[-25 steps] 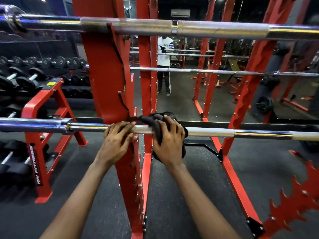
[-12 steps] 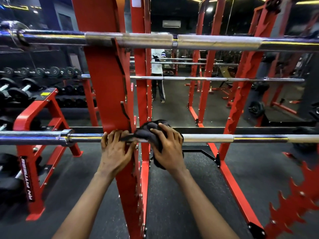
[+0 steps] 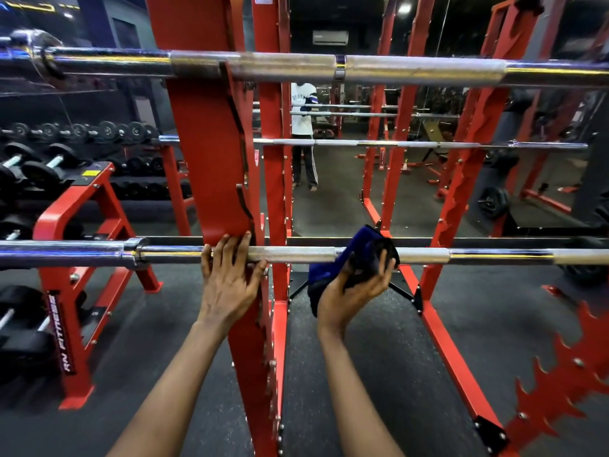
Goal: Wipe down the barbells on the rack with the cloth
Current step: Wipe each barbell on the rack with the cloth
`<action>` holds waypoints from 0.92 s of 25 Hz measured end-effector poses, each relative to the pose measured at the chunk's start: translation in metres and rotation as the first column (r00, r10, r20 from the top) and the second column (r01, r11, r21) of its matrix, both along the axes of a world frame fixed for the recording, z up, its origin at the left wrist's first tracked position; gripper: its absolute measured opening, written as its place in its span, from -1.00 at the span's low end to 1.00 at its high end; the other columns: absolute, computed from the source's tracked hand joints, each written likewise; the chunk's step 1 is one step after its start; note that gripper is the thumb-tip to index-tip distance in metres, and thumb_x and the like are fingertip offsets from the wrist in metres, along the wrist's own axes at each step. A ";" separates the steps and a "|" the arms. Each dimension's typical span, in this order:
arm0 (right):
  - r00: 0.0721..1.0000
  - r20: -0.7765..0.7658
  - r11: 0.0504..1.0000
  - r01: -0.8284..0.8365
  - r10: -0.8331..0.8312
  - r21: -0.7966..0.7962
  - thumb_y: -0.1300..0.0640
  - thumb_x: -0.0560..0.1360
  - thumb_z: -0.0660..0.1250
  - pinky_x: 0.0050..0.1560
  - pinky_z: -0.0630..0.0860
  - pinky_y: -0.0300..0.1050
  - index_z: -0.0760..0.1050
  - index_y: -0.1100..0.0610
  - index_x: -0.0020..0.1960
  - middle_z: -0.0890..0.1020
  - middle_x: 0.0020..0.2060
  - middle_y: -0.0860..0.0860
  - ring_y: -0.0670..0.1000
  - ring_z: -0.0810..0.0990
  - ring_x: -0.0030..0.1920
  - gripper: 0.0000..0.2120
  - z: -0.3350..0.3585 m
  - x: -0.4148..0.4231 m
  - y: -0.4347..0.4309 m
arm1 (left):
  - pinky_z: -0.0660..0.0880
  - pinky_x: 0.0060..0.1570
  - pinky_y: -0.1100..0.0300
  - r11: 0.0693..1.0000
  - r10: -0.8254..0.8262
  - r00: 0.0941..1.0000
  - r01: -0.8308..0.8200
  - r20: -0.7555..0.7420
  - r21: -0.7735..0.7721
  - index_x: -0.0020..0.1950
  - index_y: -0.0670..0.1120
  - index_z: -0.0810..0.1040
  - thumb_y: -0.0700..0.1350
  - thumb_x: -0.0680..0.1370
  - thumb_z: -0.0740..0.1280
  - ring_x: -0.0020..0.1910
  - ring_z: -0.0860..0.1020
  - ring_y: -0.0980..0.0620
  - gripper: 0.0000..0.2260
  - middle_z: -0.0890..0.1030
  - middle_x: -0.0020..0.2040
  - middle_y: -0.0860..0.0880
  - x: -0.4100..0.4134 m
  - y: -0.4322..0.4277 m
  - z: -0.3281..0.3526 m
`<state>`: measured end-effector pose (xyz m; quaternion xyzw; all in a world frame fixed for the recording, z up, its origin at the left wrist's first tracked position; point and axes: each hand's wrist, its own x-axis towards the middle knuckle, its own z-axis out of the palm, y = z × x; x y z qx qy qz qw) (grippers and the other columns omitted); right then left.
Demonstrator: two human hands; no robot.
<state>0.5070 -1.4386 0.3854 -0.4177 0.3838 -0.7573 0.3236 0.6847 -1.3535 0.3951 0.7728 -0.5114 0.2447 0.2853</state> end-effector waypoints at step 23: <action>0.971 0.045 0.933 -0.239 0.236 0.270 -0.13 0.52 0.41 0.40 0.49 0.11 0.42 0.19 0.43 0.44 0.34 0.10 0.15 0.56 0.33 -0.40 0.002 0.016 0.042 | -0.05 0.57 -0.04 0.990 -0.028 1.000 0.029 -0.010 0.139 0.63 0.21 0.12 0.14 0.71 -0.11 0.63 0.07 0.05 -0.54 0.23 0.62 0.03 0.063 0.060 0.011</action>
